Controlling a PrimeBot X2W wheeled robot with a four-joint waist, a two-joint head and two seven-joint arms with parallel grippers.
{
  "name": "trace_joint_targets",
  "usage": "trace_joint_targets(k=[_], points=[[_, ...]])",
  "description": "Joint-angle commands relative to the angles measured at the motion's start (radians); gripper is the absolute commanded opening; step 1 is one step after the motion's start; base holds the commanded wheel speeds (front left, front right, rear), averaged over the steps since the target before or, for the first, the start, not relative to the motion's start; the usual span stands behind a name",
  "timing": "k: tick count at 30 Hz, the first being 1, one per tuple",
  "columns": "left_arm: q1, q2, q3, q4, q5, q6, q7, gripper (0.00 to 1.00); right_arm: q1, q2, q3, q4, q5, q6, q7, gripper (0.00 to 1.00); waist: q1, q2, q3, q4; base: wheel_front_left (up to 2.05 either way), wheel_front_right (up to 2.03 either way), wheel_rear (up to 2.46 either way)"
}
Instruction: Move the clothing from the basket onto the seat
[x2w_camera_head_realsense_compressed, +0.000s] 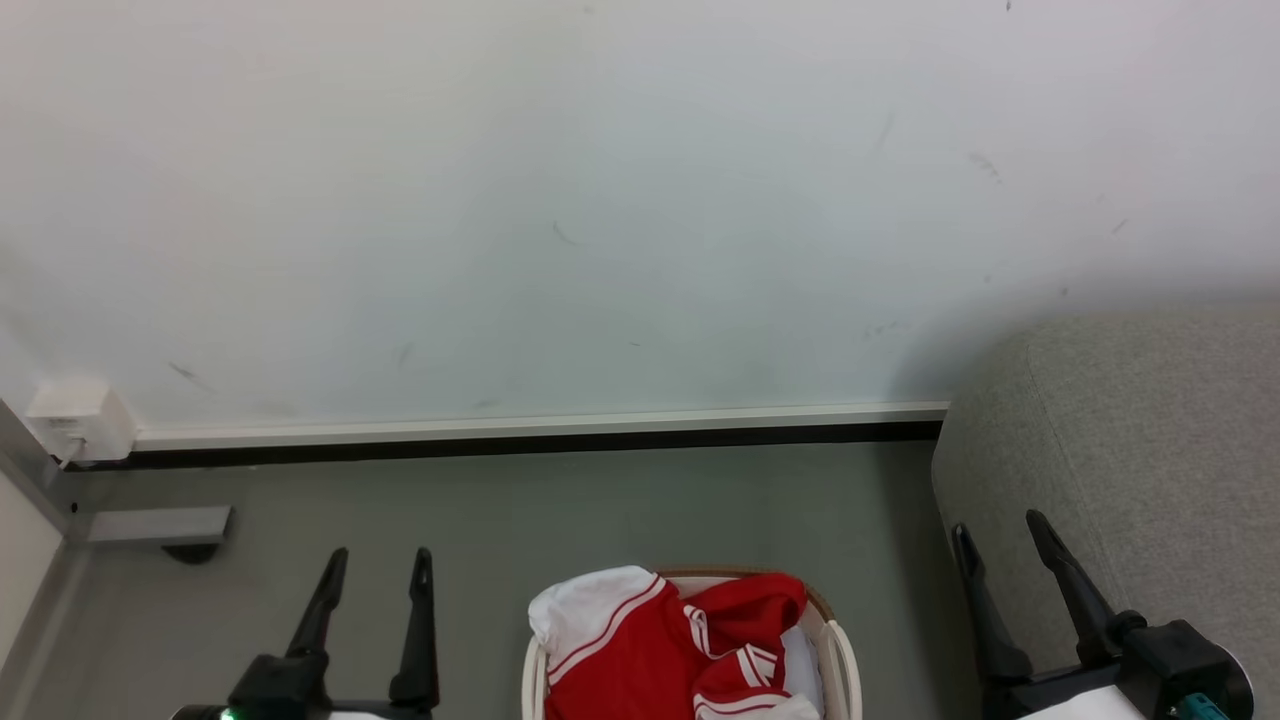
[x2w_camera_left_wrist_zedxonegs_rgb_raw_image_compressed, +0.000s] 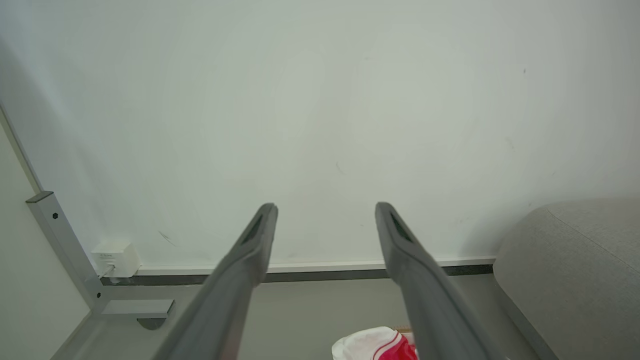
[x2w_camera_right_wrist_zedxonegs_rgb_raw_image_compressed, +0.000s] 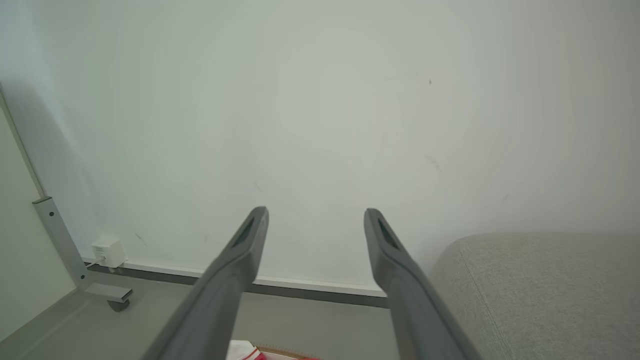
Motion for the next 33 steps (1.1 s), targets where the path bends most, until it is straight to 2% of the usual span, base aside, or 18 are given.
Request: trace_joint_targets(k=[1,5,24,33], points=[[0.013,0.0,0.006,-0.005,0.022,-0.001,-0.006,1.0,-0.005,0.0,0.001,-0.004,-0.021,-0.002,-0.008,1.0,0.0,0.0,-0.001,-0.001,0.0,0.0,0.0],[0.014,-0.005,0.012,-0.006,0.047,-0.007,-0.012,1.0,-0.005,0.0,0.005,-0.005,-0.041,-0.002,-0.015,1.0,0.0,0.0,-0.002,-0.003,0.0,0.0,0.0],[0.012,-0.023,0.042,-0.009,0.026,-0.037,-0.012,1.0,-0.005,0.0,-0.005,-0.007,-0.025,-0.002,-0.013,1.0,0.0,0.0,0.003,-0.015,0.0,0.0,0.0],[-0.016,-0.026,0.056,-0.011,0.004,-0.063,-0.012,1.0,-0.027,0.004,-0.019,-0.026,0.004,-0.002,-0.012,1.0,0.0,0.0,0.045,-0.069,0.0,0.0,0.0]])
